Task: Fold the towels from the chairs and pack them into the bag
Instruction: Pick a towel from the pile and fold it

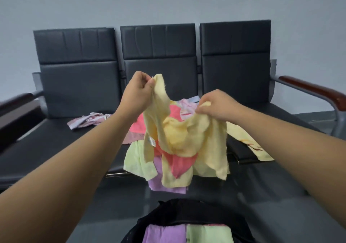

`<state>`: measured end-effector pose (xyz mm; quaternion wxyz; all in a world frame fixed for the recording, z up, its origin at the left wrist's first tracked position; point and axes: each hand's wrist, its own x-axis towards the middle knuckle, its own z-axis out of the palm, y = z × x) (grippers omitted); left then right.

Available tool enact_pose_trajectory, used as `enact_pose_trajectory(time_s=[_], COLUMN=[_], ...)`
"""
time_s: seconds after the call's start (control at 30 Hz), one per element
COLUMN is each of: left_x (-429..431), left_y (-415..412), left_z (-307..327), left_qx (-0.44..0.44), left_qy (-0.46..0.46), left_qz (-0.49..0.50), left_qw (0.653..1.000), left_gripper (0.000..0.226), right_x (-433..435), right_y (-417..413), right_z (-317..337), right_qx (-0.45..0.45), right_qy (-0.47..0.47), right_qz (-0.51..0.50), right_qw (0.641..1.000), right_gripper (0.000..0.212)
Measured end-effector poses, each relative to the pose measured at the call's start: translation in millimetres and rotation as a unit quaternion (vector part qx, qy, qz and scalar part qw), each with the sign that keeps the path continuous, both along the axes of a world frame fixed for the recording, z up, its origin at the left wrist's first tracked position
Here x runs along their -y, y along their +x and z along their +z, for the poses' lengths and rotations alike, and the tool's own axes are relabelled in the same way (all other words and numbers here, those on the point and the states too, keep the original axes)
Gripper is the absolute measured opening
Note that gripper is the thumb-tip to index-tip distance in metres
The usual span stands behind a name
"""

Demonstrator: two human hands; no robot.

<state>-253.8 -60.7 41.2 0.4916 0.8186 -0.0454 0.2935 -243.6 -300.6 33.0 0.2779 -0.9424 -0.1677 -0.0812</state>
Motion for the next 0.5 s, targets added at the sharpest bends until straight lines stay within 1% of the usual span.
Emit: enact_pose_trajectory(time_s=[0.07, 0.13, 0.2, 0.27, 0.3, 0.33, 0.4, 0.43, 0.5], left_x=[5, 10, 14, 19, 21, 22, 22, 21, 20], left_y=[-11, -21, -31, -41, -46, -51, -54, -55, -60], left_z=[19, 36, 51, 62, 67, 70, 74, 74, 72], left_qx=[0.008, 0.013, 0.013, 0.003, -0.003, -0.008, -0.018, -0.022, -0.026], left_qy=[-0.014, -0.011, -0.002, -0.015, -0.023, -0.028, -0.03, -0.034, -0.051], left_qz=[-0.019, -0.041, -0.063, -0.103, -0.13, -0.154, -0.182, -0.19, -0.21], left_qw=[1.0, 0.999, 0.998, 0.995, 0.991, 0.988, 0.983, 0.981, 0.976], left_gripper=[0.013, 0.015, 0.017, 0.016, 0.015, 0.014, 0.013, 0.013, 0.018], right_x=[-1, -5, -10, -16, -19, -21, -26, -28, -30], right_y=[-10, -20, -29, -42, -49, -54, -62, -65, -71], right_z=[21, 43, 60, 76, 82, 85, 91, 92, 95], right_qx=[0.003, -0.005, -0.032, -0.108, -0.138, -0.142, -0.1, -0.085, -0.084], right_qy=[0.125, 0.191, 0.252, 0.331, 0.343, 0.322, 0.258, 0.25, 0.264], right_qz=[-0.015, -0.012, 0.034, 0.113, 0.145, 0.168, 0.172, 0.164, 0.156], right_qw=[0.992, 0.982, 0.967, 0.93, 0.918, 0.921, 0.946, 0.951, 0.948], right_gripper=[0.014, 0.02, 0.025, 0.037, 0.043, 0.042, 0.031, 0.028, 0.026])
